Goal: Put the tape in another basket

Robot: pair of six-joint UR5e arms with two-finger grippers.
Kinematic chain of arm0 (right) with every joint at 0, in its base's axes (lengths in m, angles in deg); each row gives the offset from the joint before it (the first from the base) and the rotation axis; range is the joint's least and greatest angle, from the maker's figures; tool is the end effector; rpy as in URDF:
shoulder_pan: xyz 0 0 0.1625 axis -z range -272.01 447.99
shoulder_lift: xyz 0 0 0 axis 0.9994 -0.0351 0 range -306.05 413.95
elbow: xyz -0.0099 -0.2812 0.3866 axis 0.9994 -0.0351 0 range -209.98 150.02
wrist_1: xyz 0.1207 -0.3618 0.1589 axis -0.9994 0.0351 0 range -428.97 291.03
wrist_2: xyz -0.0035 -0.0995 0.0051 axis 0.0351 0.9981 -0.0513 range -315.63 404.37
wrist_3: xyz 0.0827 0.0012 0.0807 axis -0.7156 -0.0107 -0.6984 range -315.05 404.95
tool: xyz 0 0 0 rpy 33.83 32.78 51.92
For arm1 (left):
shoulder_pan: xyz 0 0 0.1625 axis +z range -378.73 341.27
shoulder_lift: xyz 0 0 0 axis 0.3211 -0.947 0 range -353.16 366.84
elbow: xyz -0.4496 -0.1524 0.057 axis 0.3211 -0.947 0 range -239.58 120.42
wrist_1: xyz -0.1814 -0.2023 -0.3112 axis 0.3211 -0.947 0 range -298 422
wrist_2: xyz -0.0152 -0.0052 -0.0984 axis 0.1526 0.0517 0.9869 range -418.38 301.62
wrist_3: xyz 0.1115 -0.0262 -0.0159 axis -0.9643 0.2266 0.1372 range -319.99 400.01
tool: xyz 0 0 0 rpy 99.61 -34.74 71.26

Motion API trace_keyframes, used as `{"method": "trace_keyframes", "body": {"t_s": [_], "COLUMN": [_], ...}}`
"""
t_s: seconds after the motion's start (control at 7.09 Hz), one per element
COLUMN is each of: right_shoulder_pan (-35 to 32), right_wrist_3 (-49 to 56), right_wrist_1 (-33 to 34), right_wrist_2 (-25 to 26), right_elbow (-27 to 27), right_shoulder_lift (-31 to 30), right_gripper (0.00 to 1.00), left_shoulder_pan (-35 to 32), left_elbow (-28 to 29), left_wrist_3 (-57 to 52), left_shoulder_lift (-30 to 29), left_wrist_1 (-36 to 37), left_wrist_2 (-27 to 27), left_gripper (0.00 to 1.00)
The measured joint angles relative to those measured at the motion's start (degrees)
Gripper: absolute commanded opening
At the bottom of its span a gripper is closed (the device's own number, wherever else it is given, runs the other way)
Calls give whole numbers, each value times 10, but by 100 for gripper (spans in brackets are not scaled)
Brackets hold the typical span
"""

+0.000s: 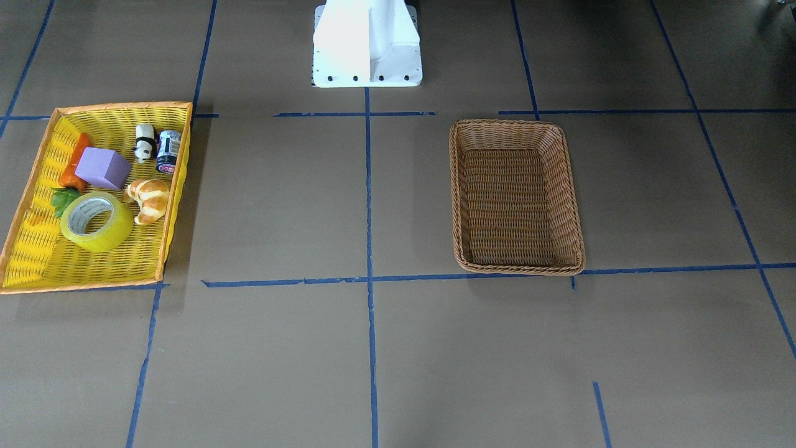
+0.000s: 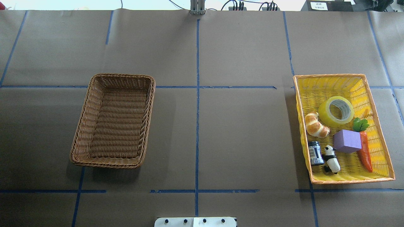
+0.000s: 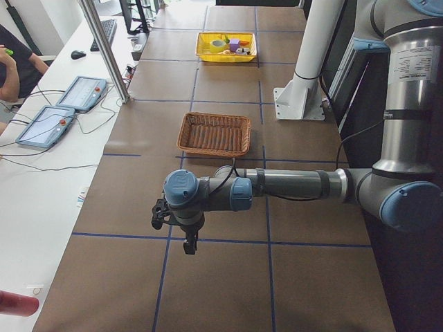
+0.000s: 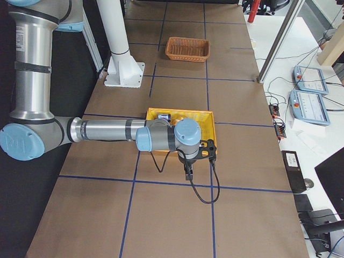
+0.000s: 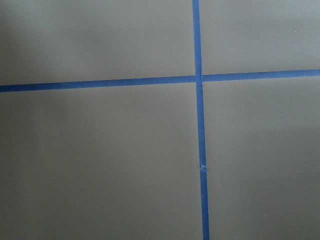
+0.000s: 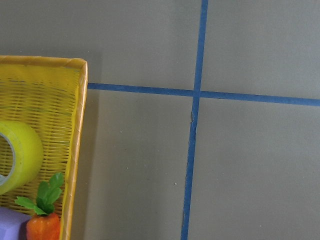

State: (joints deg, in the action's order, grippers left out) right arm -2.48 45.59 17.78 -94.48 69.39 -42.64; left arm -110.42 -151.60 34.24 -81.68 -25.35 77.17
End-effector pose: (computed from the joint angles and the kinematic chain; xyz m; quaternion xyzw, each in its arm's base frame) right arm 0.0499 -0.4425 0.6837 0.0519 -0.4125 -0.0231 0.9092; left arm -0.0648 -0.4737 0.7213 0.0083 0.3873 0.0258 0.9215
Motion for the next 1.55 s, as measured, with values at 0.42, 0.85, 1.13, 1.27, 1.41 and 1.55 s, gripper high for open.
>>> {"method": "trace_keyframes", "body": {"t_s": [0.42,0.85,1.13,1.27,1.41,1.55], "right_shoulder_pan": [3,44,85,99,121,149], "right_wrist_3": [-1,-41,-68,-72,-87,-116], "right_wrist_1": [0,3,5,4,1,-7], "right_wrist_2": [-2,-5,-4,-1,14,45], "right_elbow": [5,54,77,72,68,63], "right_shoulder_lift": [4,20,48,62,69,72], "right_gripper": [100,100,100,100,100,100], "left_shoulder_pan": [0,1,1,1,1,1], "left_elbow": [-1,-2,-5,-6,-5,-4], "left_wrist_3": [0,0,-1,-1,-1,-2], "left_shoulder_lift": [-1,-1,-1,-2,-2,-2], "left_wrist_1": [0,-1,-1,-1,-1,-1], "left_wrist_2": [1,1,1,1,1,1], "left_gripper": [100,100,100,100,100,100]}}
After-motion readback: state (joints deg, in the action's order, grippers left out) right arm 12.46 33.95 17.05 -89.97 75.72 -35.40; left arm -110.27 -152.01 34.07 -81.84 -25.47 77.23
